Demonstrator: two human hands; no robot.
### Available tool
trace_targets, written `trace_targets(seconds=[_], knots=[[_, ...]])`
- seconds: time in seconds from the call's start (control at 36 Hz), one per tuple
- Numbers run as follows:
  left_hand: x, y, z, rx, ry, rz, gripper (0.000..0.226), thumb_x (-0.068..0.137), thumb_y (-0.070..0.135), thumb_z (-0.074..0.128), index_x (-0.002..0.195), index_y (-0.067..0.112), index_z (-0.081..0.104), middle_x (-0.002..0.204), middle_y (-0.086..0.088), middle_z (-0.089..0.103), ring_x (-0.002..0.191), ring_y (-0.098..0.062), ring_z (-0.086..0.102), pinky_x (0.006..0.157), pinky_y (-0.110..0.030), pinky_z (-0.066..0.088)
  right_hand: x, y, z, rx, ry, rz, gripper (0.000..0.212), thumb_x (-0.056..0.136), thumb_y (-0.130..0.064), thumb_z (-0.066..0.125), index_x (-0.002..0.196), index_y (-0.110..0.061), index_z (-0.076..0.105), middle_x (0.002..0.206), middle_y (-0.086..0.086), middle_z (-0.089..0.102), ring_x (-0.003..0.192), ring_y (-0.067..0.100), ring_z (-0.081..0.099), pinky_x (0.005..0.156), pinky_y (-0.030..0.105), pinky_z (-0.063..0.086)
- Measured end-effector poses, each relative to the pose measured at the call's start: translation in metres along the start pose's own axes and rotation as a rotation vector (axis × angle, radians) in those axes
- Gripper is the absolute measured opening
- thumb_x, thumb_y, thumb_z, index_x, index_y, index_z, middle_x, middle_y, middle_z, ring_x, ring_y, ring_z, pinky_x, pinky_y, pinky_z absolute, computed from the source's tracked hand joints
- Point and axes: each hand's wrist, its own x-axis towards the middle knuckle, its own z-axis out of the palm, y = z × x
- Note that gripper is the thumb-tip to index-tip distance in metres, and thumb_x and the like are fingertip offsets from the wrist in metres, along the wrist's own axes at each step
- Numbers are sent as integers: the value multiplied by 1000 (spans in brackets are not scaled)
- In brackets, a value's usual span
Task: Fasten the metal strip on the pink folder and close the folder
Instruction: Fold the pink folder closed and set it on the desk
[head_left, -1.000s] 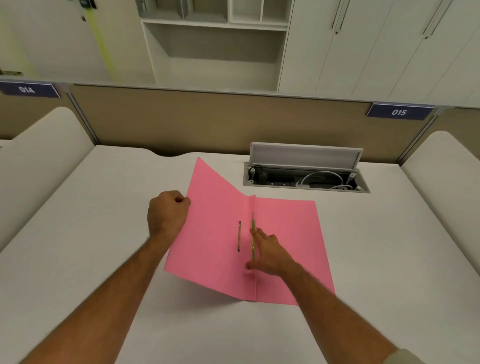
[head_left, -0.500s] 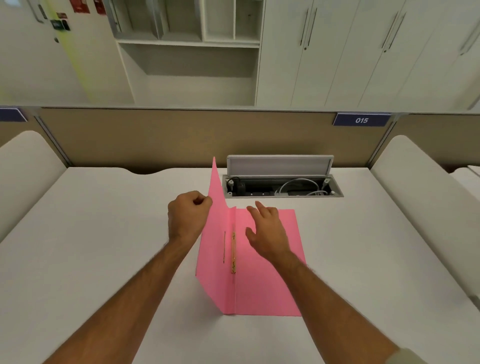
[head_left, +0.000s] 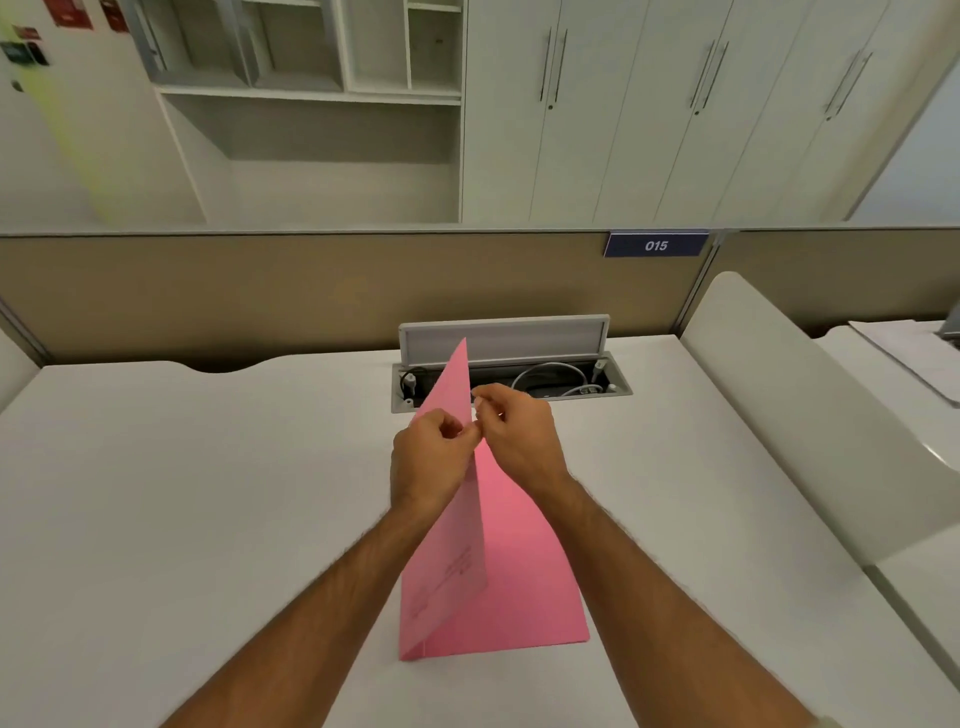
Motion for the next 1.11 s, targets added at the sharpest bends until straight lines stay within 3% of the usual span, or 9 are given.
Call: trace_targets(seconds=[0.17,0.36,0.5,0.61,0.67,0.86,0.97,1.03,1.11], knots=[[-6,5,25,18,-29,39,28,98,31,61,115,11,70,113,-4,72,87,-11,58,80,-24,47,1,5,-5,-57,18,74,27,101,-24,55,118,-11,72,112,4,76,94,17,70,86,27,54],[-8,-19,49,29,-151,65,25,101,37,54,111,18,68,112,-2,71,85,-10,63,69,-16,45,-1,24,-5,-198,26,165,20,96,-18,58,90,-10,75,87,4,75,75,16,68,81,35,61],[-9,-42,59,95,-233,59,27,100,37,55,112,16,68,116,-3,69,90,-12,61,75,-23,47,-11,34,-2,-285,26,218,23,96,-17,56,110,-7,71,109,7,70,90,19,67,85,28,54],[-6,-63,65,203,-280,17,36,96,40,60,122,16,64,125,-5,61,109,-19,55,89,-34,50,-19,46,3,-328,23,249,29,97,-18,57,123,-6,63,123,9,59,102,21,62,87,28,51],[-5,-71,66,286,-282,-22,42,93,47,62,125,20,61,129,-5,58,118,-24,49,98,-44,48,-22,54,8,-360,6,259,32,96,-18,58,125,-6,60,125,10,55,108,22,58,89,30,51],[-5,-96,61,515,-299,-164,67,87,58,64,140,21,45,145,-10,42,135,-31,36,108,-52,36,-32,80,20,-487,-77,302,42,87,-25,70,123,-12,53,126,10,50,118,26,44,99,39,45],[-6,-106,58,577,-304,-300,80,83,57,69,146,21,35,160,-18,17,145,-40,25,113,-58,34,-37,97,27,-538,-143,328,45,84,-22,71,123,-13,50,127,10,48,118,27,42,99,39,44],[-7,-110,56,575,-309,-358,84,82,54,73,147,20,32,162,-21,6,146,-43,24,112,-58,34,-41,106,31,-558,-176,342,45,84,-17,69,123,-12,49,128,12,48,118,28,42,98,39,44],[-7,-114,54,577,-313,-433,86,80,52,76,145,19,30,156,-23,12,139,-42,31,108,-56,39,-48,118,37,-556,-213,374,44,84,-15,67,124,-11,48,129,12,48,118,28,42,98,40,45]])
